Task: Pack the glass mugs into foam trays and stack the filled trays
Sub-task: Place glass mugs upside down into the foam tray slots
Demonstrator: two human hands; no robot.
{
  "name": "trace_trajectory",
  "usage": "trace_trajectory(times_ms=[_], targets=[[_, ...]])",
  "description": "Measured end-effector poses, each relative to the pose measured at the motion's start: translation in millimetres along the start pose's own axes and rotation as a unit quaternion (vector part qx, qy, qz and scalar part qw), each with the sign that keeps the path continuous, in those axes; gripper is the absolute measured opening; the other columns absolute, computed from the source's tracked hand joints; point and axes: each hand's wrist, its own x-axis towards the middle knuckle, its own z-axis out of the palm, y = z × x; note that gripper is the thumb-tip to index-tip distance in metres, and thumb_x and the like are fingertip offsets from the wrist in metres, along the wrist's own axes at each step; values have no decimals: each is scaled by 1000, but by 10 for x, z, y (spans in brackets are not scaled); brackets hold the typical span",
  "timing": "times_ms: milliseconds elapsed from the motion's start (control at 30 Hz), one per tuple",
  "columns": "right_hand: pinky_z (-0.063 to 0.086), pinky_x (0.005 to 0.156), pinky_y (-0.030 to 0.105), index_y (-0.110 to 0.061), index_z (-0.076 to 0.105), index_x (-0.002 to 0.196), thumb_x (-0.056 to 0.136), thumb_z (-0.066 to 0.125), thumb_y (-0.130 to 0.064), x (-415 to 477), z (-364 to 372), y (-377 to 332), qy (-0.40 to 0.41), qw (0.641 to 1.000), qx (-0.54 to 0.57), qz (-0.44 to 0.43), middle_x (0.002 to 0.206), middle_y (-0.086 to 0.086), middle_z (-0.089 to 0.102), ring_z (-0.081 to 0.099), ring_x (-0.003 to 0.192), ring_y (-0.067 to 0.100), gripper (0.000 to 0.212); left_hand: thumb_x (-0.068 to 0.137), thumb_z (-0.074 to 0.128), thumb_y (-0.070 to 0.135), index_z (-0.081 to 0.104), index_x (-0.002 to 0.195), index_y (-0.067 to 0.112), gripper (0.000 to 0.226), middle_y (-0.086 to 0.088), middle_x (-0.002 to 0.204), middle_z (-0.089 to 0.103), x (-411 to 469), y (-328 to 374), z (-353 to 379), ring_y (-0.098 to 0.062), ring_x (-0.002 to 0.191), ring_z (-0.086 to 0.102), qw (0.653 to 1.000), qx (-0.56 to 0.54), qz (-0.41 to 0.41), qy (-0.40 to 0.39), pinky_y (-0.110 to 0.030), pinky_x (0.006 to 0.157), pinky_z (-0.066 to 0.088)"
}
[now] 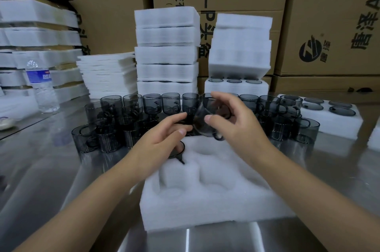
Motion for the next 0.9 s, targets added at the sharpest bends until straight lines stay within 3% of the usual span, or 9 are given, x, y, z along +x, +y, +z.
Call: trace_trajectory(times_ms=[67,167,267,367,533,633,800,900], targets=[[42,58,6,-24,62,114,72,65,-22,44,-52,0,-6,996,64,63,85,-12,65,56,68,-10,42,98,47,23,49,125,40,32,21,107,68,-7,18,-6,2,76,59,1000,23,-5,-13,-8,75,45],[45,59,11,-25,67,104,69,60,-14,80,-108,39,-47,988,75,124,61,-17,63,56,59,-5,37,97,50,19,54,120,38,30,17,100,70,-4,32,-9,3,76,58,999,35,-10,-24,-12,77,46],[45,64,14,-33,68,95,57,59,-19,83,-122,71,-73,987,51,134,76,-13,66,58,70,0,42,95,52,18,58,118,35,29,12,99,71,1,26,-2,-10,83,61,999,42,-13,-28,-23,83,49],[45,60,5,-35,66,103,69,68,-12,73,-93,81,-89,989,44,105,102,-14,65,58,78,-8,41,95,54,17,59,118,33,28,8,101,70,3,9,-8,-28,97,60,998,48,-12,-28,-38,91,49],[49,77,13,-36,57,116,76,73,-10,48,-73,99,-103,991,27,76,111,-14,62,58,101,2,49,93,55,14,60,116,36,32,9,103,68,5,1,-2,-18,89,62,999,53,-8,-5,-32,89,51],[48,72,11,-36,59,112,76,71,-8,47,-67,90,-121,989,14,82,109,-12,62,58,93,0,47,93,57,17,60,116,39,32,15,96,68,5,1,-7,-13,78,58,998,69,-7,-3,-27,82,51],[46,52,9,-28,61,121,76,73,-9,10,-41,55,-160,983,-34,83,105,-5,59,55,61,-11,50,94,56,17,66,108,35,25,18,74,64,-2,22,-7,-7,70,52,996,85,-5,-18,-25,73,47],[44,51,10,-26,60,125,77,73,-11,5,-37,38,-163,982,-48,84,109,-4,55,54,59,-12,52,94,56,17,65,108,36,25,25,73,63,-7,23,-8,-4,69,53,996,93,-3,-16,-12,67,45]])
